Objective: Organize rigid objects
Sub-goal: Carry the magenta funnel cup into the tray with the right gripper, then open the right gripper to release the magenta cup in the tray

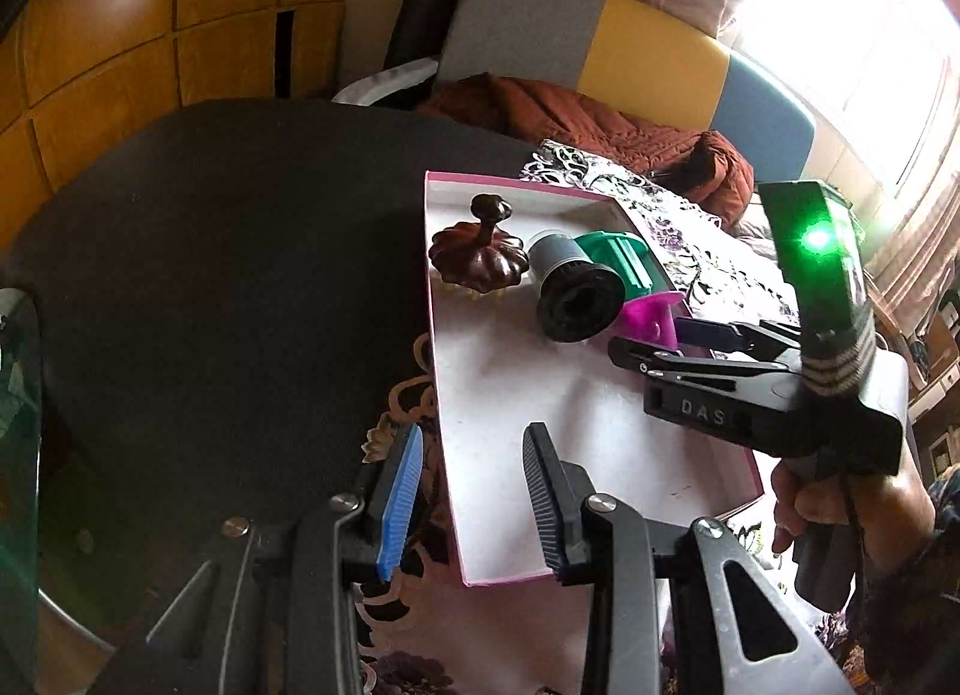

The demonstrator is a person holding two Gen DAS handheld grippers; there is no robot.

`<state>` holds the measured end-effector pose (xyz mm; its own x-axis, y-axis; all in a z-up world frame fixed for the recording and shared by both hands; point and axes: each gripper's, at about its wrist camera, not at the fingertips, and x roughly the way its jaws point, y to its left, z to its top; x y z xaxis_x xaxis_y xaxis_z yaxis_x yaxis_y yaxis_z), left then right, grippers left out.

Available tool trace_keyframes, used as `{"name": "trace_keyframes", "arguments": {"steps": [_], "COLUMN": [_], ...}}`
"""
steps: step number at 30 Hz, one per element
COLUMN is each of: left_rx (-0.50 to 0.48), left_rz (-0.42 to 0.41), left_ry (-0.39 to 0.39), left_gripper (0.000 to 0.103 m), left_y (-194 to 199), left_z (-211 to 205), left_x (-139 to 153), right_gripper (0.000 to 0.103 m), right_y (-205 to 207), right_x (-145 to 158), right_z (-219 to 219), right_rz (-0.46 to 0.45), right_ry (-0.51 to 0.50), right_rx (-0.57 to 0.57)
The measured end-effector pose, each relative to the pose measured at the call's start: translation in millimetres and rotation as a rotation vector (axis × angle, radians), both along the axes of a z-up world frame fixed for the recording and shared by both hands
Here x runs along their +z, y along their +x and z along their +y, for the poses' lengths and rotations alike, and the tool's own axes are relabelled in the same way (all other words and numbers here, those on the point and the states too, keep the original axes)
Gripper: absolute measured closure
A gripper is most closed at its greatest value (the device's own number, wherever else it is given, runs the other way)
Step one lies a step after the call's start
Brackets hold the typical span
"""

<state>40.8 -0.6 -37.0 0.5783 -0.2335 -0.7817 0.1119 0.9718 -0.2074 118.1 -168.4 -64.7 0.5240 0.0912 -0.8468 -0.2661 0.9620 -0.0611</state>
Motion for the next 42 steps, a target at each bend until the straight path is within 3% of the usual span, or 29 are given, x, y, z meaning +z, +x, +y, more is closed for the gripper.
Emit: {"name": "trace_keyframes", "arguments": {"steps": [12, 21, 33, 42], "left_rx": [-0.025, -0.062, -0.138, -0.213], "left_rz": [-0.012, -0.02, -0.032, -0.052], "left_ry": [0.018, 0.045, 0.088, 0.114], "left_gripper": [0.069, 0.069, 0.069, 0.068], "left_y": [-4.1, -7.6, -9.6, -10.1], "left_z": [-9.4, -21.7, -48.1, -77.3], "left_x": [4.3, 6.6, 11.3, 17.0], "right_gripper": [0.032, 0.026, 0.017, 0.015], "right_y": [-33.2, -51.7, -72.4, -91.5], "right_x": [26.2, 45.5, 66.6, 72.2], "right_z": [-18.2, -57.0, -156.5, -255.7], "right_rz": [-0.083, -0.143, -0.196, -0.227], "right_ry": [0.07, 0.097, 0.065, 0.003], "right_rx": [-0.039, -0.121, -0.315, -0.556]}}
